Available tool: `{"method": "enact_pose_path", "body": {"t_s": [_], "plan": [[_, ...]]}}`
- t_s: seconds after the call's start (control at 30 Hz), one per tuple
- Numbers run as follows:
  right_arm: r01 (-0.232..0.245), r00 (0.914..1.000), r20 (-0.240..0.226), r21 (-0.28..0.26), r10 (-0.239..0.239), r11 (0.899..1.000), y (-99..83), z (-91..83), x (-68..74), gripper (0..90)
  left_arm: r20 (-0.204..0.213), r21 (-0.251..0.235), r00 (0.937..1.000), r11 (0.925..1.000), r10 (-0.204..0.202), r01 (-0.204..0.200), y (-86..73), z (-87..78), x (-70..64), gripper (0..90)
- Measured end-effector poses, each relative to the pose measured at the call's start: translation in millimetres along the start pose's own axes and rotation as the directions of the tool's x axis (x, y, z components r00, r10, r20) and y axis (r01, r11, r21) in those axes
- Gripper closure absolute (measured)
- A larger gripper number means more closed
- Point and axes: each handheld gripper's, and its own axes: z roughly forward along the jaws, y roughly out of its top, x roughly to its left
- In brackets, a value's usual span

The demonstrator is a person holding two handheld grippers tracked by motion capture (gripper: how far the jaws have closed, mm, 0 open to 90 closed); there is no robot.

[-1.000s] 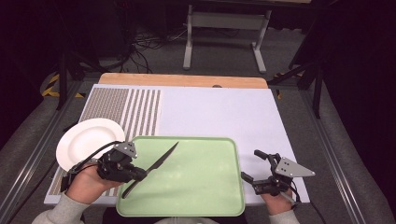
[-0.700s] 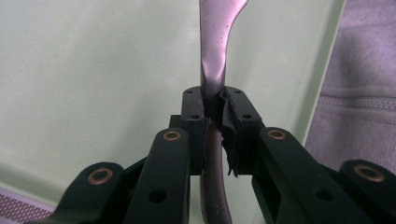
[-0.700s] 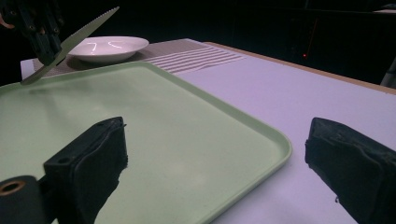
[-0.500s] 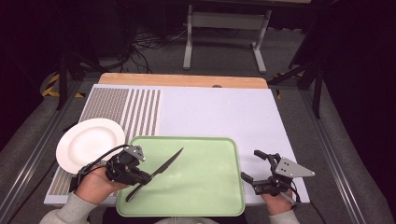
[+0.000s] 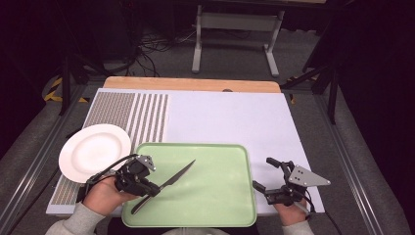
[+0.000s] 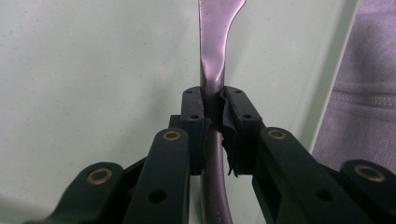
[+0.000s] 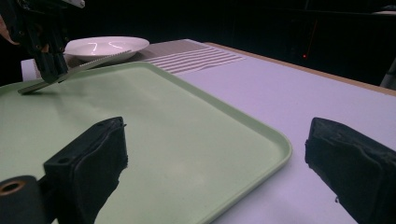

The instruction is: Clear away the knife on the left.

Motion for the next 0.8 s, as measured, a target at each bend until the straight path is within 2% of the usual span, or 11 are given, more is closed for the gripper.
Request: {"method": "enact_pose_path", "body": {"t_s": [0.23,0.27,0.37,0.63,0.8], "plan": [[0.001,1.0000,0.000,0.000,-0.001,1.000,0.0,0.1,-0.2,6.0,-0.025,0.040,0.9996,0.9991,-0.011,0.012,-0.2,8.1,4.2,79.6],[-0.001,1.0000,0.001,0.002,0.001,1.000,0.0,0.1,-0.1,6.0,-0.027,0.042,0.9993,0.9987,-0.027,0.029,-0.3,9.0,4.0,79.6],[-0.002,1.0000,0.001,0.003,0.002,1.000,-0.2,-0.1,-0.3,6.0,-0.036,0.053,0.9984,0.9976,-0.043,0.045,-0.4,10.8,4.9,79.6],[-0.005,1.0000,-0.001,0.004,0.005,1.000,-0.4,0.6,-0.3,6.0,-0.048,0.087,0.9979,0.9951,-0.043,0.047,-0.4,16.9,4.1,79.4],[-0.006,1.0000,-0.002,0.003,0.006,1.000,-0.6,0.9,-0.5,6.0,-0.047,0.083,0.9978,0.9953,-0.047,0.050,-0.8,17.0,4.1,79.4]]}}
